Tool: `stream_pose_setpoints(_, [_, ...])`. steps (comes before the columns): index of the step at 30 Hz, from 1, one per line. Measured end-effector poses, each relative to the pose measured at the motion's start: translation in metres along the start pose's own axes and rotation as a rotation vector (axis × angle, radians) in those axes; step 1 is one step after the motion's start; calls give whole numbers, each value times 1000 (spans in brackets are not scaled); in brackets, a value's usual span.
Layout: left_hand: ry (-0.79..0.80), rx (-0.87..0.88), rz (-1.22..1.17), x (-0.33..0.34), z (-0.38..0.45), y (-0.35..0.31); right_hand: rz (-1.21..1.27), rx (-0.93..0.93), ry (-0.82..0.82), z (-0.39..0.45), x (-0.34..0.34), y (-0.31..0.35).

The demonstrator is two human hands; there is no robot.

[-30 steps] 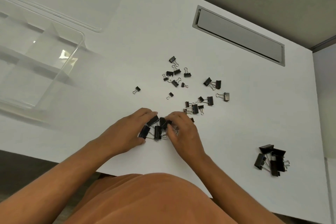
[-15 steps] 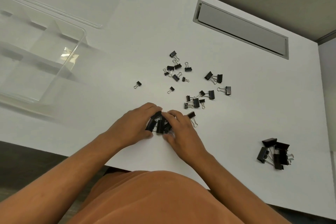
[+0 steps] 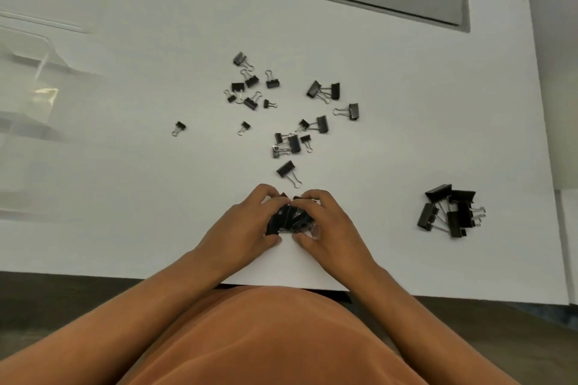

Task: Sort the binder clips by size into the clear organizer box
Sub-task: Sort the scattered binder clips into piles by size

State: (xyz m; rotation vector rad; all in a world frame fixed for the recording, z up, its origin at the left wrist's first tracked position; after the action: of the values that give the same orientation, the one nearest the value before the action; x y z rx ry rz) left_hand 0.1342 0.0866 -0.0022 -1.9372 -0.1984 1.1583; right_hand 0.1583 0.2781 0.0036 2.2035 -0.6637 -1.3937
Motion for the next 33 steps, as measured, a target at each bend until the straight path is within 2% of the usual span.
stream_pose_setpoints(13, [-29,-4,33,71,83,-92,62,67,-86,-24,-77,-103])
stream_pose_setpoints(18, [-19,-10,73,82,102,-109,-81,-11,-76,-18,-96,-122])
stream_pose_setpoints(21, [-13,-9,248,83,105,-116,-187,-101,-165,-22,-115,-139])
stream_pose_setpoints(23, [-97,40,480,84,105,-123,-304,-119,-299,-27,-130,-154])
stream_pose_setpoints(25, [-156,82,601,90,106,-127,-421,-47,-366,-32,-141,-172])
stream_pose_setpoints(28, [-110,174,576,105,117,-128,-530,40,-337,-34,-146,-194])
stream_pose_setpoints(33, [-18,351,576,130,141,-138,-503,14,-361,-35,-151,-208])
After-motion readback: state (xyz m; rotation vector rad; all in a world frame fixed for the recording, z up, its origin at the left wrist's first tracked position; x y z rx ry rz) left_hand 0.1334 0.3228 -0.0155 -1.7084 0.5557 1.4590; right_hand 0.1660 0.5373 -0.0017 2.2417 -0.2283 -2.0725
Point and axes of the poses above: each hand's wrist, its own z-axis towards the middle knuckle, its own x-axis out of the palm, y = z × x, the point moved 3 cm from there along z, towards the middle knuckle, and after that the axes turned 8 degrees about x, right-handed, at the moved point
